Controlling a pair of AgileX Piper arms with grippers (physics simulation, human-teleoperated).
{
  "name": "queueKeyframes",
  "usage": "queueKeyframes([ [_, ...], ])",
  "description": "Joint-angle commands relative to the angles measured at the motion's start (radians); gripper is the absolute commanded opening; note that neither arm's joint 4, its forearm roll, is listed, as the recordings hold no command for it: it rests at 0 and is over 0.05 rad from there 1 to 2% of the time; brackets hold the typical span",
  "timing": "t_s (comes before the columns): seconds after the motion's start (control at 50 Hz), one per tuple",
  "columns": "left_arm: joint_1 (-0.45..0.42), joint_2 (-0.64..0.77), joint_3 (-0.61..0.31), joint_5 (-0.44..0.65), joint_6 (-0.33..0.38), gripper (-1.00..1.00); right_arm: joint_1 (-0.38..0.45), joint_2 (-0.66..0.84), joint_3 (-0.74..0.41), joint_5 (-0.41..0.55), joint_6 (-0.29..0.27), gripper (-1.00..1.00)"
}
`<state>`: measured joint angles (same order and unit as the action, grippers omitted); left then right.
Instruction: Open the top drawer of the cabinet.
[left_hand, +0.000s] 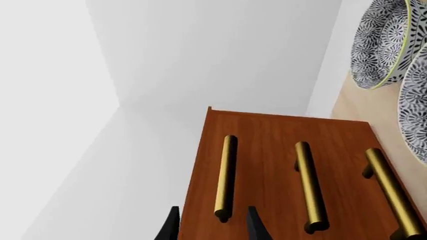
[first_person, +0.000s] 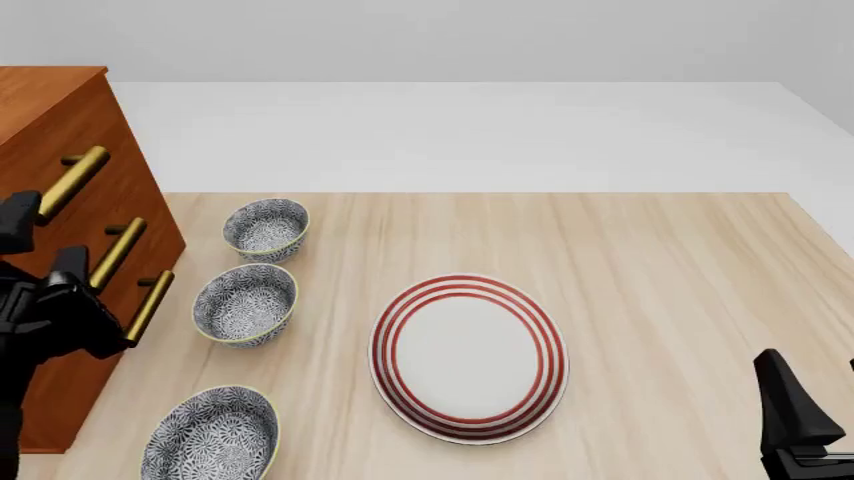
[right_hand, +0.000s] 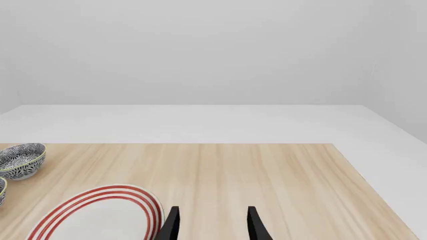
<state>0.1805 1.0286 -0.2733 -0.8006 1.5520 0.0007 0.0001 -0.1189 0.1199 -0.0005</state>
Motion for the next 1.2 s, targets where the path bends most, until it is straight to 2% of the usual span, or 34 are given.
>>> queueKeyframes([
  [0.02,0.006,0.065,-0.024,-0.025,-0.001,1.0,0.0,0.0,0.0,0.0,0.0,1.0],
  [0.46,0.026,0.136,-0.049,-0.05,-0.008,1.0,0.0,0.0,0.0,0.0,0.0,1.0],
  [1.2,0.065,0.17,-0.082,-0.033,-0.015,1.0,0.0,0.0,0.0,0.0,0.0,1.0],
])
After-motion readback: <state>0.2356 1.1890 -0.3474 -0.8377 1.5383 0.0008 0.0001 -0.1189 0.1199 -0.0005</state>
